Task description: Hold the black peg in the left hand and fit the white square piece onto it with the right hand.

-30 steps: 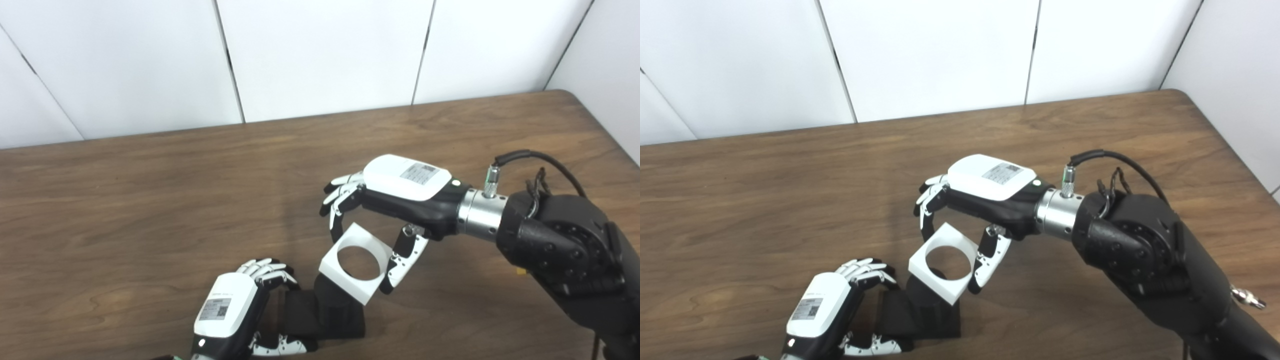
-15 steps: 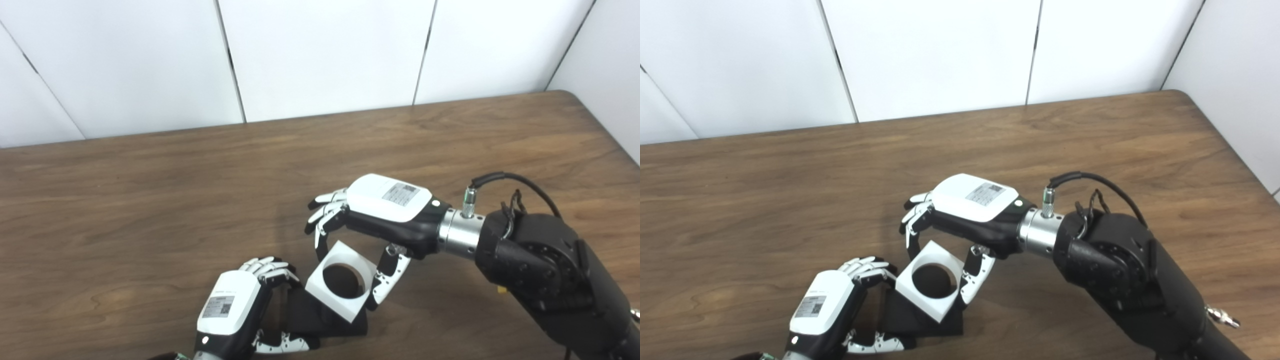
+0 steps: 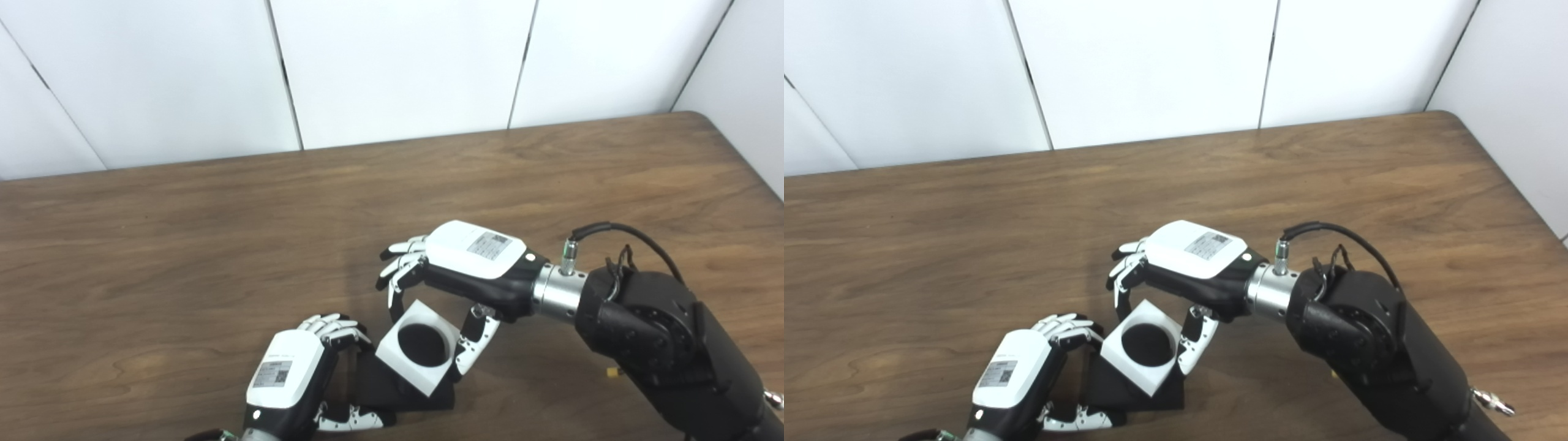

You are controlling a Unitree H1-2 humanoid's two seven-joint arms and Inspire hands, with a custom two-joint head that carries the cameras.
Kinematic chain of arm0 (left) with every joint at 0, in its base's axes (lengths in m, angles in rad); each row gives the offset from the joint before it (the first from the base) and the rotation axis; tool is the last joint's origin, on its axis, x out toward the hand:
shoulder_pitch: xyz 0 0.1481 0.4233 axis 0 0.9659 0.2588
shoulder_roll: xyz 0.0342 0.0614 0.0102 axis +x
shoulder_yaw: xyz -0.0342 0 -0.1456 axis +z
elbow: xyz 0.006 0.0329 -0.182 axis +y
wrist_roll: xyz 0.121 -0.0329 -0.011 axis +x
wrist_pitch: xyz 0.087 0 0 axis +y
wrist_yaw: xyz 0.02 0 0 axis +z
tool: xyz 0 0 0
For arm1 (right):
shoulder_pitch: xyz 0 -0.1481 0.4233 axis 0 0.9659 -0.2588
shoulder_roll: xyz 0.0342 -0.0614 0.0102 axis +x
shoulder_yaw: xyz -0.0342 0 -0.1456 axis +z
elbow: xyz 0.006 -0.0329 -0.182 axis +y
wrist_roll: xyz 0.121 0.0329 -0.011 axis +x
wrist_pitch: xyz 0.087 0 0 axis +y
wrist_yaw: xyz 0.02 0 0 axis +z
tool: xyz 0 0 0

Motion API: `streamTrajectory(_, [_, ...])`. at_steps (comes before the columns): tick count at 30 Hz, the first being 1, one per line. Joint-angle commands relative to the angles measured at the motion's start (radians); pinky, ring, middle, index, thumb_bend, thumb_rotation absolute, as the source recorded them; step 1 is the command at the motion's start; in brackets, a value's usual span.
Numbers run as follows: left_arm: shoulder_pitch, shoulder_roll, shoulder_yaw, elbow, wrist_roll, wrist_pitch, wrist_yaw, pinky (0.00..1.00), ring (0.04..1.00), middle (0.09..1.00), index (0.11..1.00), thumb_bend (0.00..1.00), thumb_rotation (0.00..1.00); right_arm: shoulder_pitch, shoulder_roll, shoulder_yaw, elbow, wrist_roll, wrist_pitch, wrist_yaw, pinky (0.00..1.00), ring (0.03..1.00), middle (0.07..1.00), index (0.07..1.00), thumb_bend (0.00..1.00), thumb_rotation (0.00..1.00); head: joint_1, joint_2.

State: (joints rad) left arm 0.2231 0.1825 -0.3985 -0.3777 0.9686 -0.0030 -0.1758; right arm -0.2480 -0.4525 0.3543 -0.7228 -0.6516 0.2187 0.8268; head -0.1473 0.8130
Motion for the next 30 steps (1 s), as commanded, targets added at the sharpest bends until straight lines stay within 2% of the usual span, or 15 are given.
streamTrajectory(1, [0.003, 0.005, -0.009, -0.002, 0.01, 0.009, -0.028, 0.85, 0.841, 0.766, 0.488, 0.52, 0.05, -0.023, -0.003, -0.023, -0.007, -0.007, -0.024, -0.026, 0.9, 0.913, 0.798, 0.482, 0.52, 0.13, -0.002, -0.001])
streamTrajectory(30, [-0.002, -0.006, -0.02, -0.008, 0.023, 0.02, -0.03, 0.85, 0.841, 0.765, 0.488, 0.52, 0.05, -0.016, 0.018, 0.029, -0.002, -0.042, -0.064, 0.001, 0.86, 0.895, 0.788, 0.489, 0.53, 0.15, 0.002, 0.009])
